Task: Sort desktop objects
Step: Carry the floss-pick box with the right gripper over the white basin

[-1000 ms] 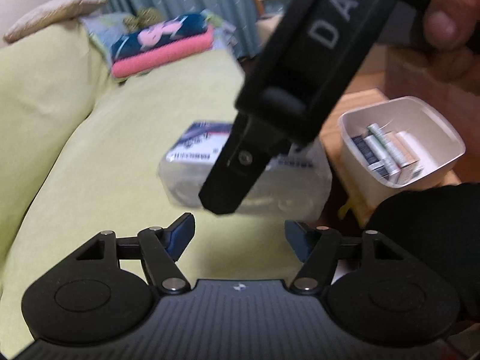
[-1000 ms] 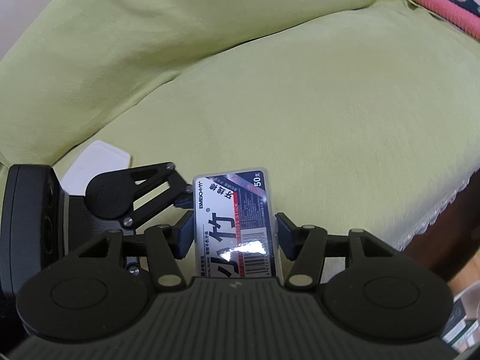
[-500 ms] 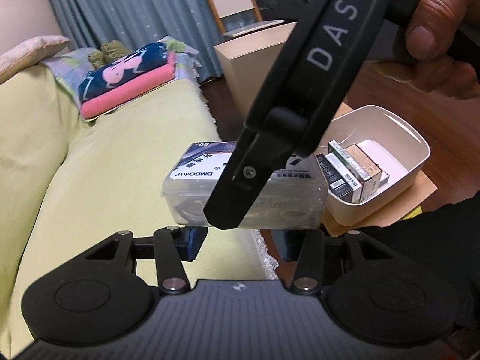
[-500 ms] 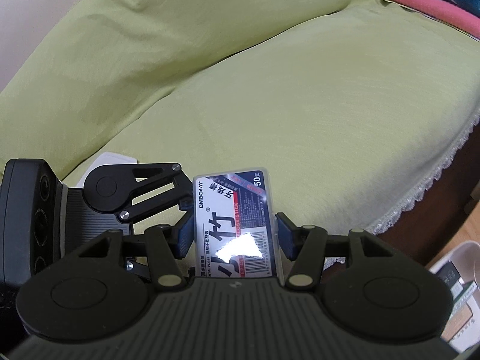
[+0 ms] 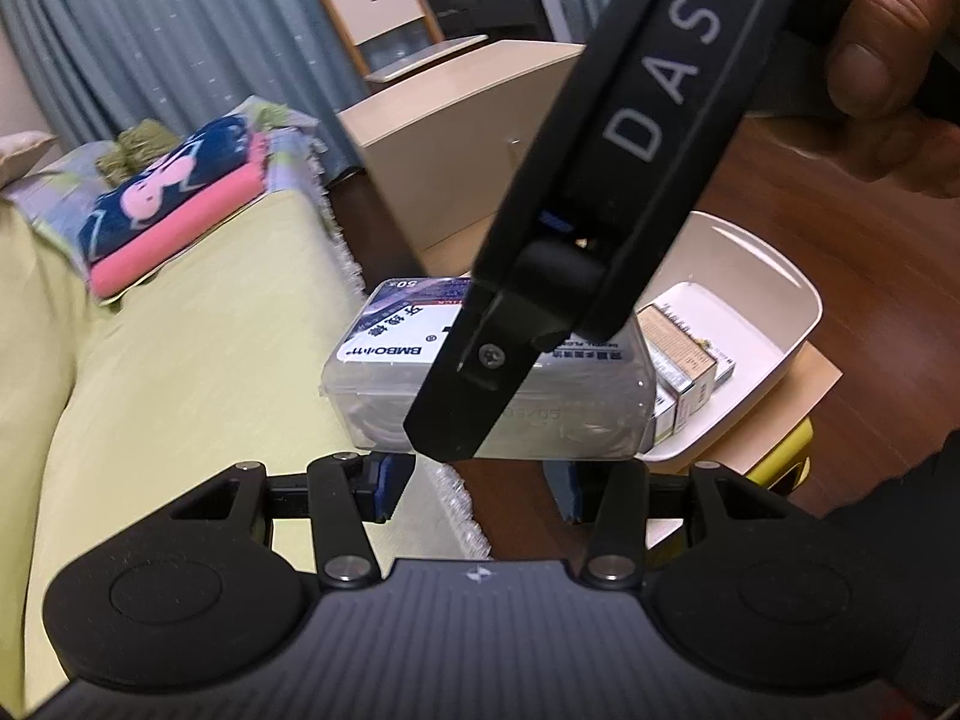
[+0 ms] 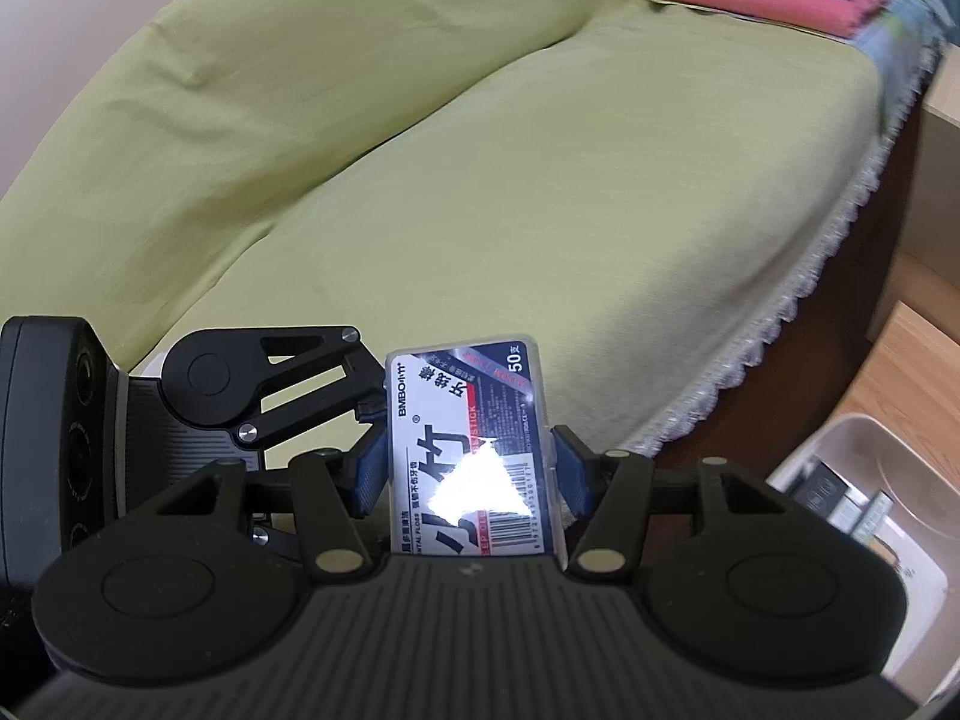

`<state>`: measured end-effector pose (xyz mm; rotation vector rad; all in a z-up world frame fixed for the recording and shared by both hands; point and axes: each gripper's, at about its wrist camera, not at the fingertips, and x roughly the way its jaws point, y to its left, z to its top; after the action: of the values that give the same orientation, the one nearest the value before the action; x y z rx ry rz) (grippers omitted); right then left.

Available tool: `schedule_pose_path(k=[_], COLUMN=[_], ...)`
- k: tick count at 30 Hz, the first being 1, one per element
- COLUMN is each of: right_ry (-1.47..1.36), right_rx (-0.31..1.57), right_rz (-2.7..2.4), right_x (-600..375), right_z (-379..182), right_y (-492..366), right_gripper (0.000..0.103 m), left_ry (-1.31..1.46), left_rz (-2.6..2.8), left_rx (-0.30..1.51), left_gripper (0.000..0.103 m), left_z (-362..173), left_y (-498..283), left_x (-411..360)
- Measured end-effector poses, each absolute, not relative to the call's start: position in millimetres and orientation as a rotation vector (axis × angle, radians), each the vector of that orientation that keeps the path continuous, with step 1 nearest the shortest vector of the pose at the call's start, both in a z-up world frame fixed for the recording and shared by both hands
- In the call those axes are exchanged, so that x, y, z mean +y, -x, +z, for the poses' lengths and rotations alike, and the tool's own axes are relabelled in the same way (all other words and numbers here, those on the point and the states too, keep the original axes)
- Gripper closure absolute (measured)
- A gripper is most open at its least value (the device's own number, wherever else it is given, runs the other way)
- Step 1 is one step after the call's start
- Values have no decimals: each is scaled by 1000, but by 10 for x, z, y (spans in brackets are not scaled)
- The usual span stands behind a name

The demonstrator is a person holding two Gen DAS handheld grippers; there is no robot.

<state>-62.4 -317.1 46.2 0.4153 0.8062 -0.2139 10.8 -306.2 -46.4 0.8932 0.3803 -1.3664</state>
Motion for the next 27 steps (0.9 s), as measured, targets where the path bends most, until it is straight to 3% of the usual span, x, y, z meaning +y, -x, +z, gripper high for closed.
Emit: schedule_pose_path(k=[27], right_ry=[-579], right_rx=[745], right_rz=[-513], right_x=[-4037], right_z=[206], right_y=[1802], right_gripper=[50], left_ry=[-998], left_rz=[-1571], left_rx=[366], left_gripper=[51], left_z=[-947], left_y=[400], left_x=[-4326])
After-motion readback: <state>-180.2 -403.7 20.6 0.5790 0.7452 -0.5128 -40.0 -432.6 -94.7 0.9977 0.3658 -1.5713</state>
